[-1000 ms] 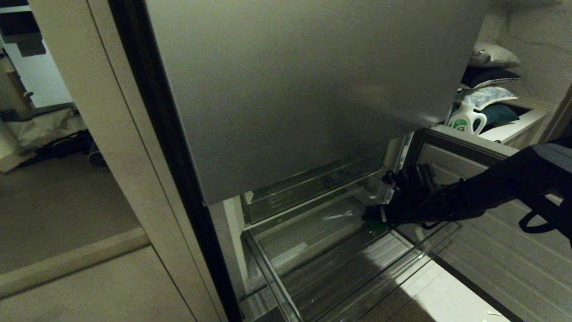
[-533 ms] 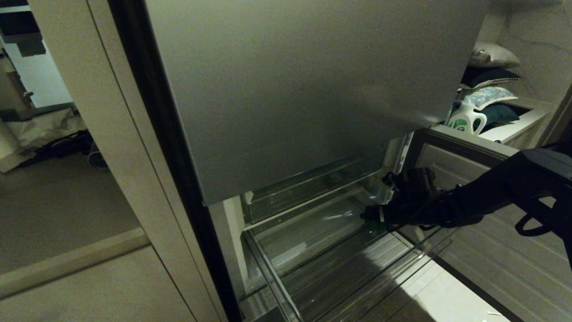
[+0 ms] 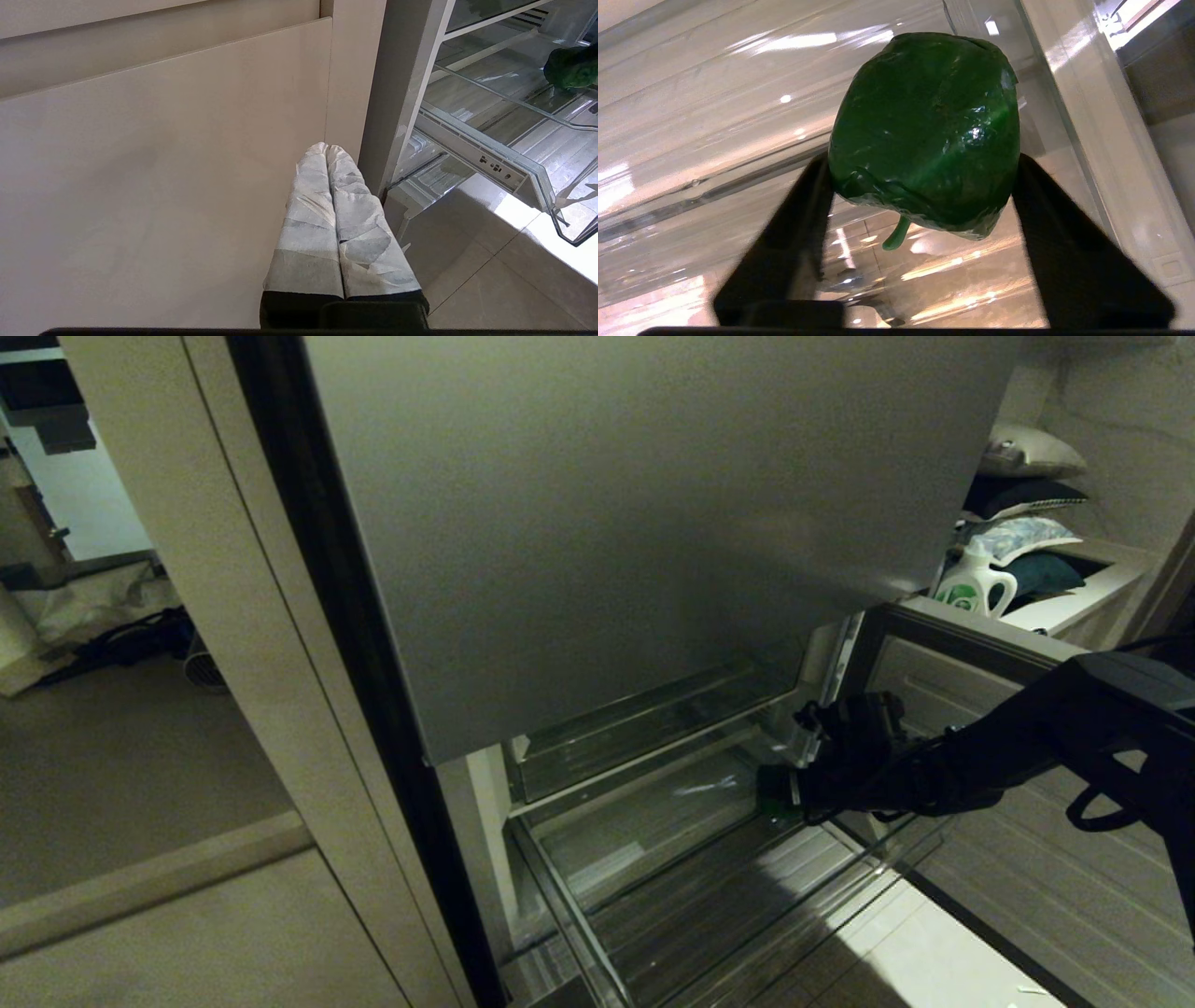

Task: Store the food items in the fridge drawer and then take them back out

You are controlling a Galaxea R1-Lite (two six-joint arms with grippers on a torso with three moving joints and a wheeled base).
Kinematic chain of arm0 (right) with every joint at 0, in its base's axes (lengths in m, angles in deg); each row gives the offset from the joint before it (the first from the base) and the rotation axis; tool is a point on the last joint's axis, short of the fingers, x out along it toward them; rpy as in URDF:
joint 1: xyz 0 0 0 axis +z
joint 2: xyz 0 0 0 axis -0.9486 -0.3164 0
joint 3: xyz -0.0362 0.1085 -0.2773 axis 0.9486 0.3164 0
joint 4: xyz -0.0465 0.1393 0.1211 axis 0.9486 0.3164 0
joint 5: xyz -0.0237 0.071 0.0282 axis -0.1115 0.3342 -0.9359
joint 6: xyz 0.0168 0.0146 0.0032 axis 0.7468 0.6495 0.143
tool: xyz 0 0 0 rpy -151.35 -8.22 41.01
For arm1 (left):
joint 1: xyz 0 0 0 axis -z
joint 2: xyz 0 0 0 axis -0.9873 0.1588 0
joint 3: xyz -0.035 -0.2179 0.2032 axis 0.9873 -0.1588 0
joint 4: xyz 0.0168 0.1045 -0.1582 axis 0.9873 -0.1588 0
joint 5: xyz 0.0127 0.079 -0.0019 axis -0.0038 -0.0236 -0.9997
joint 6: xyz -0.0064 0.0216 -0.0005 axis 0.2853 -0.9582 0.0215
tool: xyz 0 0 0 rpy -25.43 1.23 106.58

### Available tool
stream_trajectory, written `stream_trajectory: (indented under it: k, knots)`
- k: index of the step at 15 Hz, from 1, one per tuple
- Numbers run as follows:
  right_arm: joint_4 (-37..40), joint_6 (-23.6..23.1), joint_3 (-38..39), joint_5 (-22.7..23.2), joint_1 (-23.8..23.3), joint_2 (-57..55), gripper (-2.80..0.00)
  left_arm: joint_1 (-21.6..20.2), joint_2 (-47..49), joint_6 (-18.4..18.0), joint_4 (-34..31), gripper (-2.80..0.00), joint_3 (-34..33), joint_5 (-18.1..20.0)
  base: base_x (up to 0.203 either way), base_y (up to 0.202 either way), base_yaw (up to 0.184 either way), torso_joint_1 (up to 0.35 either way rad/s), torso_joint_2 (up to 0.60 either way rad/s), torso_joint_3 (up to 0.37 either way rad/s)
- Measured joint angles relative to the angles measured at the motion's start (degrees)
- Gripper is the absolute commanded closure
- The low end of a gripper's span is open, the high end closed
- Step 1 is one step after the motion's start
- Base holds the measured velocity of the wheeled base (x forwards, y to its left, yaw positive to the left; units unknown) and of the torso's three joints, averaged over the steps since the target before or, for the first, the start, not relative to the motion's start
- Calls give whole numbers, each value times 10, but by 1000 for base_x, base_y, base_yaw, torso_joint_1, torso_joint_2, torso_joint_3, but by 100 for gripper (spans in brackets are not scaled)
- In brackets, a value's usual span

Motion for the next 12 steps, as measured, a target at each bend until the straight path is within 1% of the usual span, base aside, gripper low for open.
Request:
stream_trajectory:
  k: [6, 12]
  knots:
    - [1, -4, -2, -2, 0, 4, 0, 0, 0, 0, 0, 0, 0, 0, 0, 0, 0, 0, 0, 0]
    - [1, -3, 20, -3, 2, 55, 0, 0, 0, 0, 0, 0, 0, 0, 0, 0, 0, 0, 0, 0]
